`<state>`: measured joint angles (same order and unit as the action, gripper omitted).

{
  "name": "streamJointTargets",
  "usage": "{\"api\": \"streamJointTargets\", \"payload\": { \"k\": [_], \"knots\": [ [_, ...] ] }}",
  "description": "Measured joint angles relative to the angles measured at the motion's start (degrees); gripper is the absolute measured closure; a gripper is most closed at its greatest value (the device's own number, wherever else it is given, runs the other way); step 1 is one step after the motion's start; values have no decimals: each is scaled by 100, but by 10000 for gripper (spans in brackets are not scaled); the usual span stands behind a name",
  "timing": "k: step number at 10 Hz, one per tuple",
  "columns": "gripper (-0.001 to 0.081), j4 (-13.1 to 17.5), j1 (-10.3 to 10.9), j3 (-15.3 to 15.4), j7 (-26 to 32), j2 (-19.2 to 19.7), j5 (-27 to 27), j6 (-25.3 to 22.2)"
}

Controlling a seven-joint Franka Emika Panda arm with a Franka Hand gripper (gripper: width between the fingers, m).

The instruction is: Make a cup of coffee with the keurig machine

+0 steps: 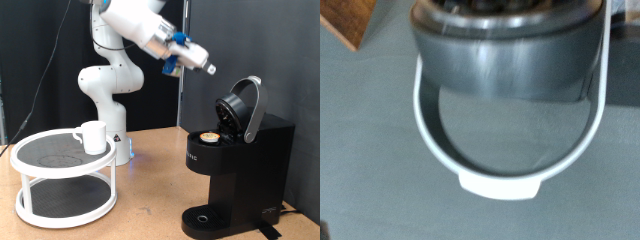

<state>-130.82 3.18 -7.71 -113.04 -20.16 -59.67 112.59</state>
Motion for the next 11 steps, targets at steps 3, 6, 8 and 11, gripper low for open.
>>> {"api": "streamJointTargets", "payload": {
  "k": [3,6,8,11],
  "knots": [
    [72,84,-2,-46,-189,-101,4,-133],
    [72,160,115,107,-63,-95,-826,320],
    [72,340,184,407,-236,-44,-725,546],
    [72,610,205,999,-803,122,-134,1009]
  ]
}}
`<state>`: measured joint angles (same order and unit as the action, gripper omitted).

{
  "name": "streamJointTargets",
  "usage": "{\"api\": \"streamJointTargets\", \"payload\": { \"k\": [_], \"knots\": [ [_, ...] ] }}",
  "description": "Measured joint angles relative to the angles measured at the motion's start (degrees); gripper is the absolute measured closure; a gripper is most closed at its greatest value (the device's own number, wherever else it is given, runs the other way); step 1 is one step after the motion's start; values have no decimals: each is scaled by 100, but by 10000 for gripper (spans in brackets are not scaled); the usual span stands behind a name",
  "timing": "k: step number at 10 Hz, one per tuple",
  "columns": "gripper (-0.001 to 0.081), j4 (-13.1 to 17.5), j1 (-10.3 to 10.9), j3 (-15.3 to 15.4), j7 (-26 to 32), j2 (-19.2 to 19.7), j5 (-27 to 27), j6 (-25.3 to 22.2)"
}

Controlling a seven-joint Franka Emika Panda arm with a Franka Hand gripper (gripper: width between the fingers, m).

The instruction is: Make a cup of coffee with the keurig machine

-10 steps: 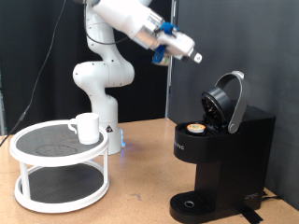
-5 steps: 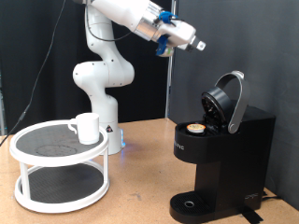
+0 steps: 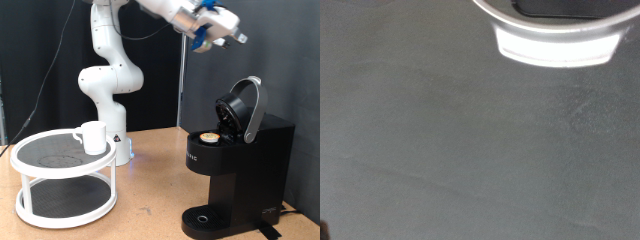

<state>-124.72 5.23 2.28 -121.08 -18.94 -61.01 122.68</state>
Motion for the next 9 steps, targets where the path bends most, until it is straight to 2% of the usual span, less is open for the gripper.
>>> {"api": "streamJointTargets", "payload": {
  "k": [1,3,5,9],
  "knots": [
    [72,126,5,169,-214,84,289,10],
    [72,560,-20,365,-641,415,1000,-374],
    [72,524,-18,367,-533,408,851,-240],
    [72,722,4,578,-692,566,1253,-386]
  ]
}}
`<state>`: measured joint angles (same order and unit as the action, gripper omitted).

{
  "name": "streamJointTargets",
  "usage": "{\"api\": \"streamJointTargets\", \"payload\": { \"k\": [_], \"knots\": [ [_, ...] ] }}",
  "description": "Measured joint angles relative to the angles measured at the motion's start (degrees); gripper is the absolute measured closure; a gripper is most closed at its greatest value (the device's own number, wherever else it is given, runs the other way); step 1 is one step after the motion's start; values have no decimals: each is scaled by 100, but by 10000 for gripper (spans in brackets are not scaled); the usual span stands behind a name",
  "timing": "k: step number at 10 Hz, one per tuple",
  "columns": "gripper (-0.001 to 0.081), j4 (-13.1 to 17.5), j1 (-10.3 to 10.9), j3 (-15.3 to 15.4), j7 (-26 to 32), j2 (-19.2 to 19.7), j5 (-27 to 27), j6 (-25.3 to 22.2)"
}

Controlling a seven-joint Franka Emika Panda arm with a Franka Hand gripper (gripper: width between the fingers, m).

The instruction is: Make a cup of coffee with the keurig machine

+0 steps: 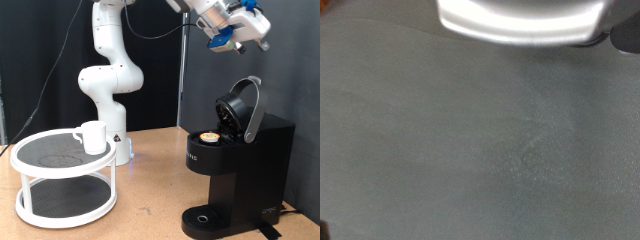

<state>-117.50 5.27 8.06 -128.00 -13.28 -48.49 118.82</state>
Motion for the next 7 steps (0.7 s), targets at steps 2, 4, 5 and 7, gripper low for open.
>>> {"api": "streamJointTargets", "payload": {
  "k": [2,4,5,7],
  "knots": [
    [72,95,6,162,-57,113,72,0],
    [72,136,6,258,-168,197,152,3],
    [72,151,5,295,-270,246,239,27],
    [72,169,4,340,-423,354,496,43]
  ]
}}
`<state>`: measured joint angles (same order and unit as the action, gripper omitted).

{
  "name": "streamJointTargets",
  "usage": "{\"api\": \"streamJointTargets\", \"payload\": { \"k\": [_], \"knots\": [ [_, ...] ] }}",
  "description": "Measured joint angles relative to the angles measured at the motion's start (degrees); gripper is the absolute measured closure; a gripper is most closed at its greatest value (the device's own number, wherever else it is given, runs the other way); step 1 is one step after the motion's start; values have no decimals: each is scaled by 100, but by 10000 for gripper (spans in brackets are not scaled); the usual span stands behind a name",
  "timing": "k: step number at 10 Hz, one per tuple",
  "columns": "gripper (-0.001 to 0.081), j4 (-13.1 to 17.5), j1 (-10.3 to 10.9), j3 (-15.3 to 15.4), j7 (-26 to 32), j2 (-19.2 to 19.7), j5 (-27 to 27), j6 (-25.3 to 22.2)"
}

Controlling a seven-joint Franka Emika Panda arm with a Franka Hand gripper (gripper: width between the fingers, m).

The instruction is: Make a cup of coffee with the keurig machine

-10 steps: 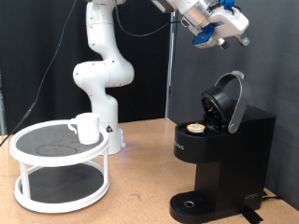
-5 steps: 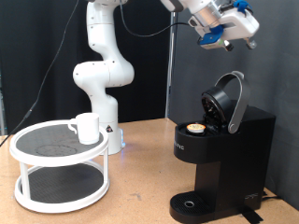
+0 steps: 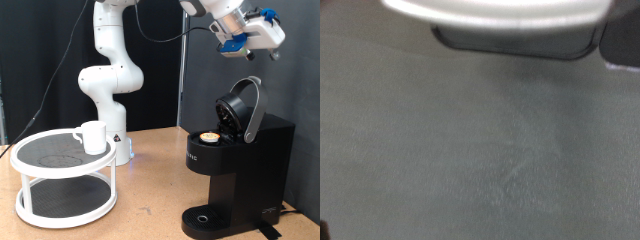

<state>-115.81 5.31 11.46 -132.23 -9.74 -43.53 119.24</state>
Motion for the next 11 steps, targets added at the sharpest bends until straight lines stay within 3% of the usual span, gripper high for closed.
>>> {"api": "streamJointTargets", "payload": {
  "k": [2,3,4,5,6,7,8,9,10,11],
  "knots": [
    [72,1,-1,3,-23,104,116,1],
    [122,0,-1,3,-23,138,123,10],
    [122,0,-1,3,-23,165,123,18],
    [297,0,-1,3,-22,192,123,22],
    [297,-2,-1,3,-22,211,123,22],
    [499,-10,-1,4,-22,223,142,22],
    [634,-25,-1,6,-22,235,178,22],
    [634,-47,-1,10,-22,244,223,22],
    [772,-72,-1,16,-22,251,261,22],
    [772,-104,-1,22,-22,255,278,30]
  ]
}}
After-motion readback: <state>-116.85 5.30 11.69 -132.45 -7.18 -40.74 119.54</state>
